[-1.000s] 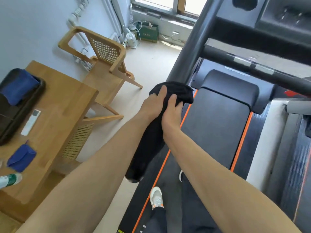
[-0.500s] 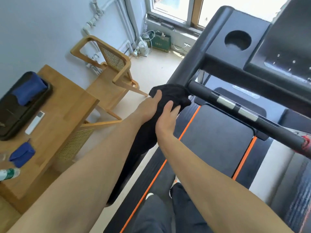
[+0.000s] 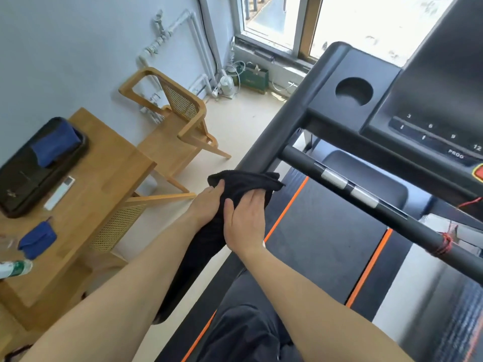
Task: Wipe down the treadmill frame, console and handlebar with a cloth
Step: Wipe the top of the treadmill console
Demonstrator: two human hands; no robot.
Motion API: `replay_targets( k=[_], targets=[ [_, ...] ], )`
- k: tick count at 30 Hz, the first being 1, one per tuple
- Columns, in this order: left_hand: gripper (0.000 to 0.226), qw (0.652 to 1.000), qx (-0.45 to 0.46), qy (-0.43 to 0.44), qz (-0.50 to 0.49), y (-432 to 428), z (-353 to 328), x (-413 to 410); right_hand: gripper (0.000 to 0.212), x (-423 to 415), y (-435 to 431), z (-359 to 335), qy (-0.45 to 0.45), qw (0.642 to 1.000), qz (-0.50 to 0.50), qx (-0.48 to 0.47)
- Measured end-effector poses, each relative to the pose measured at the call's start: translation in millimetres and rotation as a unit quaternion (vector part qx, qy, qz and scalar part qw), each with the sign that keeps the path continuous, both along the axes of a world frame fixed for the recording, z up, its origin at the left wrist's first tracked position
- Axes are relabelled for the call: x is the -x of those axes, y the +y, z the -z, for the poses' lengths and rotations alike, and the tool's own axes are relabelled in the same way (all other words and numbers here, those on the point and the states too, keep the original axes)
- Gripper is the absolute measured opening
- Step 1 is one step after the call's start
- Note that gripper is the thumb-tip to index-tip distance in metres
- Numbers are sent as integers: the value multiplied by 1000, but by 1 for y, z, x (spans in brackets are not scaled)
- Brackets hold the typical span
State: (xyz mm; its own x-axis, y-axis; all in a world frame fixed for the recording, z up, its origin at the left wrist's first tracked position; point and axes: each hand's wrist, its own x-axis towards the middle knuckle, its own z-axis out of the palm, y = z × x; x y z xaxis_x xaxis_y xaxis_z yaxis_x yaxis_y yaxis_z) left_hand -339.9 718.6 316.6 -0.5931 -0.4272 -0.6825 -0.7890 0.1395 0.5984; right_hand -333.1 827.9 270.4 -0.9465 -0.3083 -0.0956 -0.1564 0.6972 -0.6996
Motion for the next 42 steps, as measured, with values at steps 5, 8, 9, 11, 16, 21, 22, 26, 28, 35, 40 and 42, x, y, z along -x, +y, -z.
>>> replay_targets(
  k=[5, 8, 9, 11, 16, 21, 22, 26, 28, 35, 40, 42],
  targets=[
    [50, 999, 1, -3, 32, 1, 6, 50, 54, 59, 0, -16, 119, 984, -45, -127],
    [41, 999, -42, 0, 27, 5, 2, 90, 58, 111, 0, -26, 147, 979, -31, -136],
    [39, 997, -70, -1, 17, 6, 3, 105, 59, 130, 2, -28, 159, 976, -31, -143],
    [40, 992, -124, 1, 8, 9, -2, 135, 60, 169, 9, -31, 175, 969, -36, -172],
    [49, 986, -158, 29, 39, 25, -5, 224, 66, 267, 28, -38, 136, 958, -34, -251],
    [55, 979, -188, 56, 52, 40, -4, 320, 66, 358, 40, -48, 109, 955, -2, -275],
    [54, 977, -196, 65, 55, 43, -4, 336, 66, 376, 43, -49, 102, 956, 2, -275],
    [45, 964, -236, 98, 72, 53, -5, 400, 62, 438, 52, -48, 96, 950, 42, -295],
    [47, 962, -239, 109, 78, 57, -2, 423, 56, 458, 55, -47, 75, 942, 56, -323],
    [59, 962, -30, 136, 235, 65, -10, 395, 70, 405, 77, -47, 86, 929, 105, -345],
    [51, 874, 279, 217, 332, 87, 4, 343, 79, 333, 110, -52, 47, 905, 153, -394],
    [61, 835, 334, 222, 378, 88, 9, 351, 80, 333, 109, -50, 45, 901, 152, -404]
  ],
)
